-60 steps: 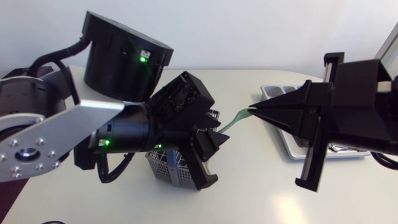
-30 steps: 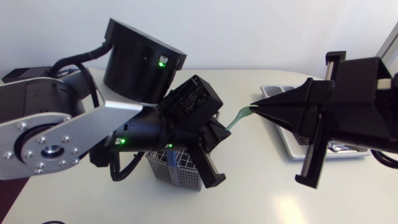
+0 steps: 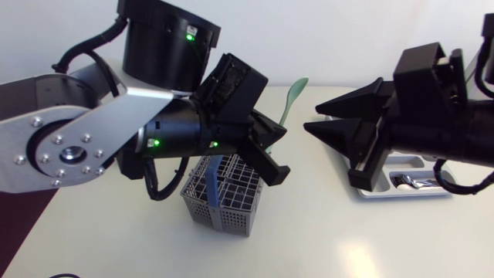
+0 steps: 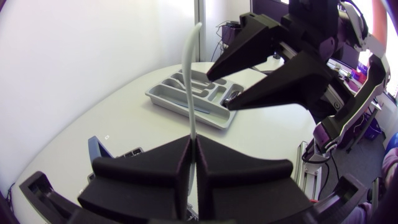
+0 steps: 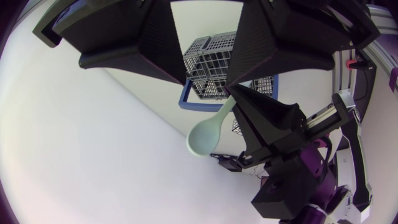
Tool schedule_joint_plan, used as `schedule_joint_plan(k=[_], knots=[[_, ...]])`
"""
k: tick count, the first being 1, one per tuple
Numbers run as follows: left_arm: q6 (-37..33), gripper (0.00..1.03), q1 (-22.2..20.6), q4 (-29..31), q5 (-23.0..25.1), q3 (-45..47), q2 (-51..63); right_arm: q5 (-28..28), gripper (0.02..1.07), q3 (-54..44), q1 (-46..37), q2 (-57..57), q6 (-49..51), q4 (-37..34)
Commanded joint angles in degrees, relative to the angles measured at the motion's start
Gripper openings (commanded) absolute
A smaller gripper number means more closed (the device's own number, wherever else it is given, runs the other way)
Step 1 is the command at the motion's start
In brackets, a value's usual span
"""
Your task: Transfer all utensils from the basket to the drawer tray.
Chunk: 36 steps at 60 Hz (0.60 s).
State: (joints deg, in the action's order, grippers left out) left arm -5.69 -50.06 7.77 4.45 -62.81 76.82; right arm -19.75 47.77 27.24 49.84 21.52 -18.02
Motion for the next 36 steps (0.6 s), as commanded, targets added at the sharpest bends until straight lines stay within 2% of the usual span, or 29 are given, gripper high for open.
schedule_joint_plan(k=[1,14,33,36], knots=[[2.27,0.03,0.23,-0.83,-0.93,-1.79,2.02,-1.17,0.58,2.42,-0.09,3.42,-6.31,0.53],[3.76,0.03,0.14,-2.85,-3.31,-2.06,3.6,-6.62,0.57,7.25,-1.84,8.95,-13.61,0.62],[5.61,0.03,0.84,-5.66,-3.83,-2.85,4.66,-8.2,0.56,10.77,-1.76,14.93,-17.56,1.41],[5.52,0.03,0.76,-5.92,-3.83,-2.94,4.83,-8.29,0.5,11.21,-1.67,15.63,-17.56,1.41]])
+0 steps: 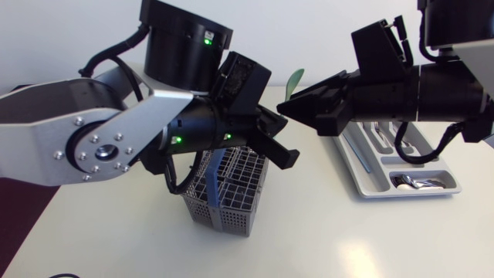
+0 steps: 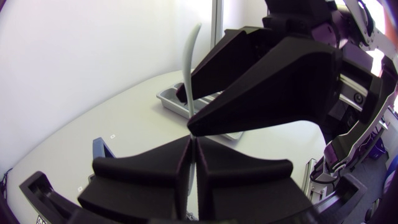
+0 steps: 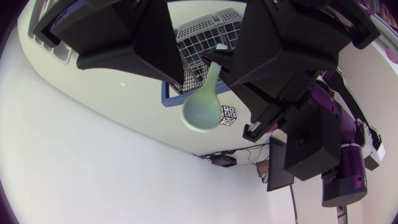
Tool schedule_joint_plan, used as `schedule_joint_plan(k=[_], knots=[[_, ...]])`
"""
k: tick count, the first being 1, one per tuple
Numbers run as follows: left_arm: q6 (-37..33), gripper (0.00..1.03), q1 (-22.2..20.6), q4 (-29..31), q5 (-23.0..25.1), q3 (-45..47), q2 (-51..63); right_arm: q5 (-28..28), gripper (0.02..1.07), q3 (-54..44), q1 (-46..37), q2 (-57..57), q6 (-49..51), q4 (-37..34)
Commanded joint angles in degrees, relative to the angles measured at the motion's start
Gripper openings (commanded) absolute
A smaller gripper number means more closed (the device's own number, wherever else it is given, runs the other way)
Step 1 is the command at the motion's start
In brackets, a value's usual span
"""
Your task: Transfer all utensils from the basket to the drawer tray.
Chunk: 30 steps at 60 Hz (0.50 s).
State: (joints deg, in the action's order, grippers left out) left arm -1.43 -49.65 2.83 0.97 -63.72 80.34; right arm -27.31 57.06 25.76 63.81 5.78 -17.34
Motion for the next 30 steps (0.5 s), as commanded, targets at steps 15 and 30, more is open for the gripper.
schedule_joint_plan(k=[15,30], knots=[[1.34,0.03,0.08,-1.78,-0.36,-2.11,2.28,-1.52,0.25,2.88,0.08,3.6,-2.09,1.08],[1.78,0.03,0.34,-2.39,-0.88,-2.02,2.28,-3.01,0.12,3.06,-0.36,3.95,-2.09,0.47]])
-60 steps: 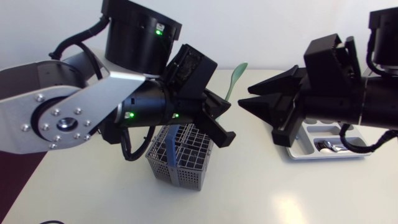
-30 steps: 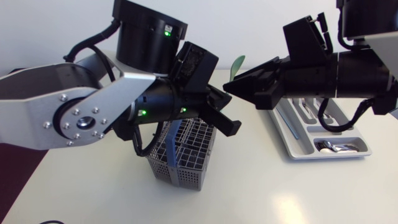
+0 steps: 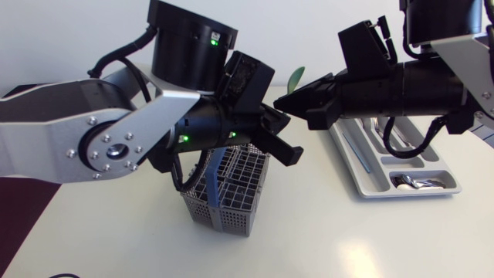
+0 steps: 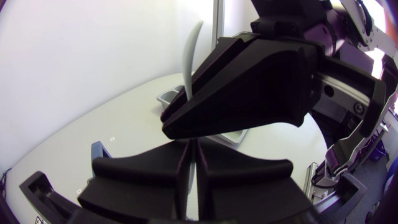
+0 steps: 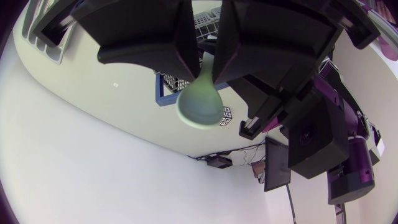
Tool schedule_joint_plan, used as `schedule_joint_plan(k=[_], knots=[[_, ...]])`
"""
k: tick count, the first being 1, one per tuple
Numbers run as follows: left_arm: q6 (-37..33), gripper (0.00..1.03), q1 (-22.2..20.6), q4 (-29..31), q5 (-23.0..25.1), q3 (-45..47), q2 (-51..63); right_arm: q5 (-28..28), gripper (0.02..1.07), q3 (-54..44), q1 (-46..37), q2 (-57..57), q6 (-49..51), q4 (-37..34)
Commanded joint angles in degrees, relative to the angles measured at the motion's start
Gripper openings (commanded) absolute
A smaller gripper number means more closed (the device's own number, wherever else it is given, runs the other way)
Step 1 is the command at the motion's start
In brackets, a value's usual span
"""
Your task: Transfer all utensils from the basket to the drawer tray.
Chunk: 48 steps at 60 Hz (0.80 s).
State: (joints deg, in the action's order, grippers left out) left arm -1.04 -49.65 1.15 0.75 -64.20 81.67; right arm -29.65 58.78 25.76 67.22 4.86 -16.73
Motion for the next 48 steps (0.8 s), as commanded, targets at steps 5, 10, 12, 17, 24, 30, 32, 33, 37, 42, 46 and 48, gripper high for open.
schedule_joint_plan(k=[5,10,12,17,24,30,32,33,37,42,46,48], knots=[[1.92,0.12,0.43,-0.71,-0.75,-1.63,0.86,-0.85,0.12,1.25,-0.71,0.37,-1.08,-0.23],[2.09,0.26,0.61,-0.62,-0.84,-1.63,0.6,-1.02,0.12,1.25,-1.15,0.1,-1.08,-0.41],[2.09,0.33,0.61,-0.53,-0.93,-1.63,0.42,-1.2,0.12,1.25,-1.41,-0.07,-1.08,-0.58],[1.92,0.52,0.61,-0.27,-1.98,-1.71,-0.19,-2.08,0.12,0.98,-2.73,-0.51,-1.0,-0.76],[1.39,0.66,1.4,-0.09,-2.16,-1.63,-2.3,-3.49,0.12,0.37,-5.28,-0.86,-0.2,-1.46],[1.21,0.69,3.42,0.08,-2.16,-1.89,-4.15,-4.98,0.12,-0.16,-8.97,-0.86,1.99,-2.6],[1.21,0.69,4.03,0.26,-2.16,-2.15,-4.59,-5.68,0.12,-0.16,-10.29,-0.86,2.7,-3.04],[1.21,0.69,4.47,0.52,-2.16,-2.24,-5.03,-6.3,0.12,-0.25,-11.43,-0.78,3.4,-3.66],[1.13,0.69,6.05,0.96,-2.16,-2.42,-6.43,-7.7,0.12,-0.25,-14.86,-0.6,5.95,-4.8],[0.95,0.69,7.72,1.58,-2.16,-2.24,-8.37,-9.81,0.12,-0.16,-20.05,0.1,10.43,-7.26],[0.6,0.69,9.04,2.46,-2.07,-1.98,-9.6,-11.13,0.12,-0.07,-24.18,0.98,15.0,-9.37],[0.16,0.69,9.83,2.72,-2.07,-1.63,-10.21,-11.92,0.12,0.01,-26.73,1.51,17.9,-10.69]])
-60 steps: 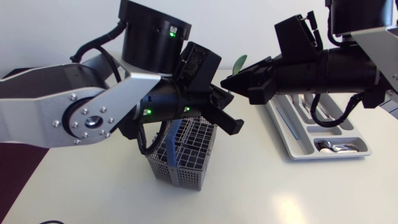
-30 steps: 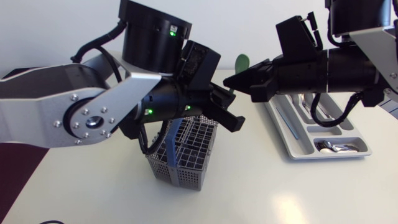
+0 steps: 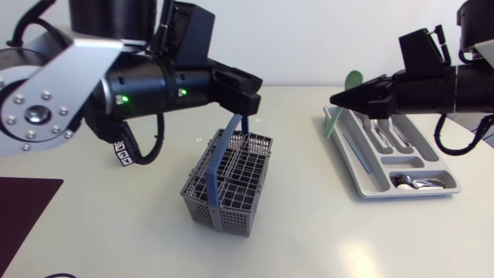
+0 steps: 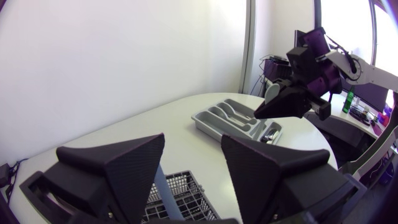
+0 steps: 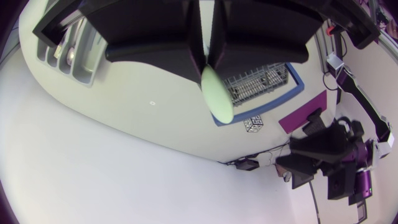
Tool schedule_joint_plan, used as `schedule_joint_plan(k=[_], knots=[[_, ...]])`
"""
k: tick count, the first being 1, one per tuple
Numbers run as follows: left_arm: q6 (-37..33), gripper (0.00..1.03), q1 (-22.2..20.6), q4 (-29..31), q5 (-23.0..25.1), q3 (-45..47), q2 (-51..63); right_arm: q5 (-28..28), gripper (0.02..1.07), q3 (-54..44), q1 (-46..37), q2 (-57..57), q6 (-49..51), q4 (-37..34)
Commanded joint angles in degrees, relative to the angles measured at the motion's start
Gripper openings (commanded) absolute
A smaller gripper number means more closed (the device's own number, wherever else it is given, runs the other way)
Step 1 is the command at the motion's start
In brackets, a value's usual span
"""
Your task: Transfer all utensils from the basket to the drawer tray.
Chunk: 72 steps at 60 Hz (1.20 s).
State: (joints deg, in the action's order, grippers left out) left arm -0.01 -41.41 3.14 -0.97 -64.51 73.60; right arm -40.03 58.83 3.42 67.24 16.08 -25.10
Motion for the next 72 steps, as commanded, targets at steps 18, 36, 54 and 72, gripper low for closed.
schedule_joint_plan(k=[18,36,54,72], knots=[[-3.86,0.69,6.69,3.81,-0.35,1.76,-6.54,-0.66,0.12,1.82,-24.16,9.31,38.06,-12.43],[-6.14,0.69,6.78,5.74,-0.35,4.66,-8.65,10.24,0.12,2.08,-34.89,14.67,61.88,-9.17],[-7.37,0.69,6.95,9.17,-0.43,6.85,-11.9,18.85,0.12,3.13,-38.84,22.41,73.31,-5.92],[-7.81,0.69,7.83,11.72,-0.43,9.32,-15.51,25.97,0.12,-1.96,-38.4,26.8,77.62,5.15]])
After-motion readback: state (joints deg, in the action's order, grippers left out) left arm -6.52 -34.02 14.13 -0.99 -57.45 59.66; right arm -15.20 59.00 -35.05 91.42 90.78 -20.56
